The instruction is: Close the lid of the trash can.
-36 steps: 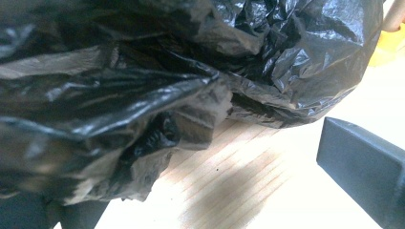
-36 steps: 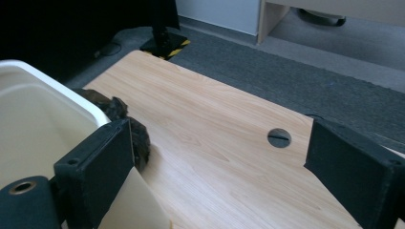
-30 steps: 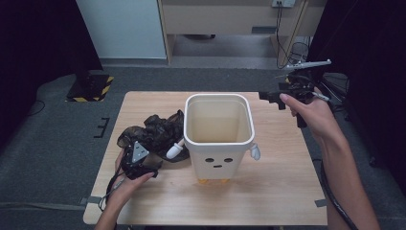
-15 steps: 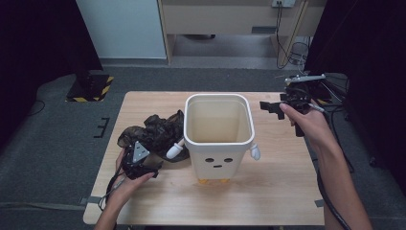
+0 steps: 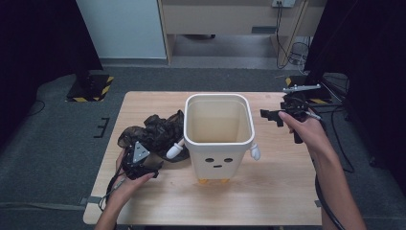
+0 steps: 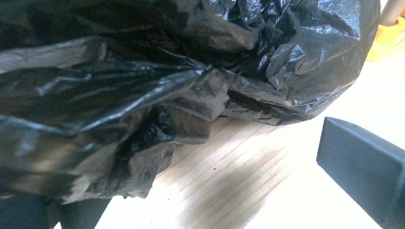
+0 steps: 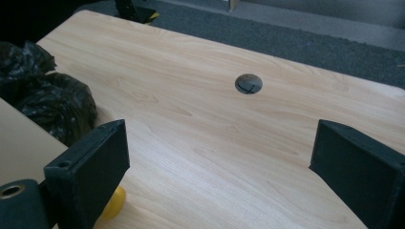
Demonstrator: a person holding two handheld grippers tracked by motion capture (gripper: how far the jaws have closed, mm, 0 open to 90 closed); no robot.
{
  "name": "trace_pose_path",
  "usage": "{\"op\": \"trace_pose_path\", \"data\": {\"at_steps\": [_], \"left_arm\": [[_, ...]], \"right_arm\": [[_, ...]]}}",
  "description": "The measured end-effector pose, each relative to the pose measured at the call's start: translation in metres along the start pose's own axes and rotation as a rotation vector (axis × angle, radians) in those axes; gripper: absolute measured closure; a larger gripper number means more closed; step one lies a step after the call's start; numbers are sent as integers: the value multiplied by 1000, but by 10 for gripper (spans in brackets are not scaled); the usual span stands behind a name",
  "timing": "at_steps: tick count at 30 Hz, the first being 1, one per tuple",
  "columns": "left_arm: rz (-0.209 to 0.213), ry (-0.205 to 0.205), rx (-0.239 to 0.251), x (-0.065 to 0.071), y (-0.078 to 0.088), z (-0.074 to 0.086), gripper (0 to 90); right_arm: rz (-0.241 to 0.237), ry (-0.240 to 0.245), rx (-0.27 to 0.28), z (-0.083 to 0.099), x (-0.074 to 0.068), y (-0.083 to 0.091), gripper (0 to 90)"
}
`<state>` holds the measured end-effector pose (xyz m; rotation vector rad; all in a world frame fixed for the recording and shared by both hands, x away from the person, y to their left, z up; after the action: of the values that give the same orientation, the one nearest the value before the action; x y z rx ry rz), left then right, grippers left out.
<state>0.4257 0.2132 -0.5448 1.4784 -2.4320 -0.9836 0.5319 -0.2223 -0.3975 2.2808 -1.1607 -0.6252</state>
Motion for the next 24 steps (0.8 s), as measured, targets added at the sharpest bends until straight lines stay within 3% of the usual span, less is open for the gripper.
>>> {"op": "trace_pose_path", "data": {"at_steps": [8,12,24], "left_arm": [[0,5,-4,1,-1,0,42],[-1,3,-6,1,-2,1,41],[-5,-7,-9,2,-2,1,42]], "right_arm": [[-4,-24,-13,20,7,-9,52],[17,-34,-35,29,12,-14,51],[32,-41,-46,54,15,-30,51]]}}
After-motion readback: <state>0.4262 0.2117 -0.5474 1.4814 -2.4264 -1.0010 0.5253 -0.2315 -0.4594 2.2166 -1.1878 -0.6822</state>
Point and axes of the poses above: each handheld gripper's, and its own axes: y roughly backward along the jaws, z roughly out of its underside, x roughly to its right, the point moved 8 cm from there along -y, roughly forward along the jaws, and after that the axes turned 5 degrees about -z, right-handed, at the moved point
